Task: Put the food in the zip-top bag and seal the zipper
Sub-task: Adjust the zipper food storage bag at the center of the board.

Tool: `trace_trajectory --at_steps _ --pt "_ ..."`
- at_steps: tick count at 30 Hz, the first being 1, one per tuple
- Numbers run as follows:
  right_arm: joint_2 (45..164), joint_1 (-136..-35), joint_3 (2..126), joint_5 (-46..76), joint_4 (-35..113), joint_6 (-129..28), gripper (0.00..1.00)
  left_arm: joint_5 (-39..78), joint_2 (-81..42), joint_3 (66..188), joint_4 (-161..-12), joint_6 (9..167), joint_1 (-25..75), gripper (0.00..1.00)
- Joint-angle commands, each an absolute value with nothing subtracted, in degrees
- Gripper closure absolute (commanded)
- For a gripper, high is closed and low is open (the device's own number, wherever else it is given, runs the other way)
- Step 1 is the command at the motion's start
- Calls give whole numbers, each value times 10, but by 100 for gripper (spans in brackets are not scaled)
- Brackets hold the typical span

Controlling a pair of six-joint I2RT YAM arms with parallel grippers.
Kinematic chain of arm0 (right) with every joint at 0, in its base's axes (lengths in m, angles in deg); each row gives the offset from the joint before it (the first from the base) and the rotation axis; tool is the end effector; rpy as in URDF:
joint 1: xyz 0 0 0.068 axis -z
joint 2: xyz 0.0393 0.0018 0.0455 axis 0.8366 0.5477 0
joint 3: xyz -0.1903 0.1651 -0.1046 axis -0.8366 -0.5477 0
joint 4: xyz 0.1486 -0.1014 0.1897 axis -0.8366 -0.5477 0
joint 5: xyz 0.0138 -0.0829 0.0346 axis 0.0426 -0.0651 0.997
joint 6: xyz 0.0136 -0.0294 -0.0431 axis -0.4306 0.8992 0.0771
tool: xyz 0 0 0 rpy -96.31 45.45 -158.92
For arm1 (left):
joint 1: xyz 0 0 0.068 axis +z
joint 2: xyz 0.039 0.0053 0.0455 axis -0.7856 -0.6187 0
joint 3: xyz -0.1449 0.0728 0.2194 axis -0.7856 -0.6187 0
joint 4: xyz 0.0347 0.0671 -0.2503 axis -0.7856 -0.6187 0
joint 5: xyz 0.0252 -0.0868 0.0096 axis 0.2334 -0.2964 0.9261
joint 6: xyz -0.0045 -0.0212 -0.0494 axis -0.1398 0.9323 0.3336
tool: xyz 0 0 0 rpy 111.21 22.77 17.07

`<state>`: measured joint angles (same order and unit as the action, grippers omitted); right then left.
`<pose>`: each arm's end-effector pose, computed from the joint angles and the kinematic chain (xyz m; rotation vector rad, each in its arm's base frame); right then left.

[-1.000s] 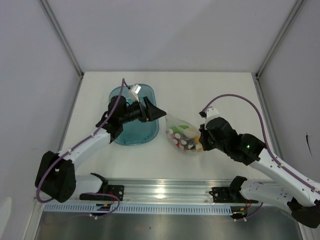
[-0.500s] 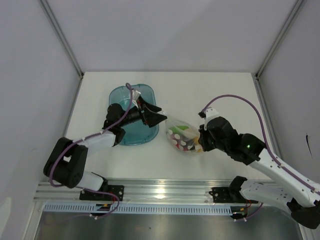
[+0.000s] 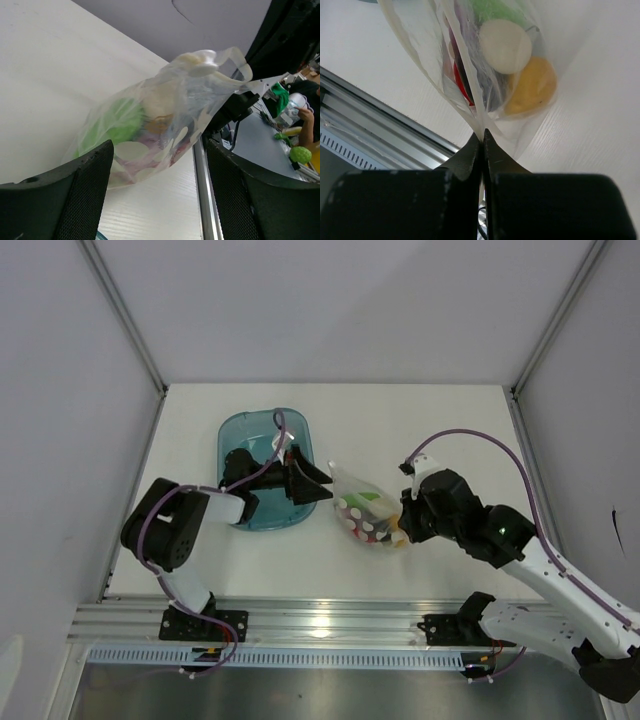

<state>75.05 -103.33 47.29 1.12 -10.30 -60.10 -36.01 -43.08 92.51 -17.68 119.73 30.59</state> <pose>0.1216 0.1224 0.3372 -0.5550 2.2790 0.4244 0.2875 -0.1458 0.2024 0.7499 1.5802 -1.6298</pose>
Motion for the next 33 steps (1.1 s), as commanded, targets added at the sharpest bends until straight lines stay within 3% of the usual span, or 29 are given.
trace_trajectory --at_steps 1,18,33 --pt "739 -1026 496 29 -105 -589 100 -397 -397 928 40 1158 309 24" --pt "745 -1022 518 39 -118 -588 100 -292 -402 978 19 1083 319 9" --pt "753 -1022 511 44 -116 -589 100 -408 -498 1114 38 1168 298 7"
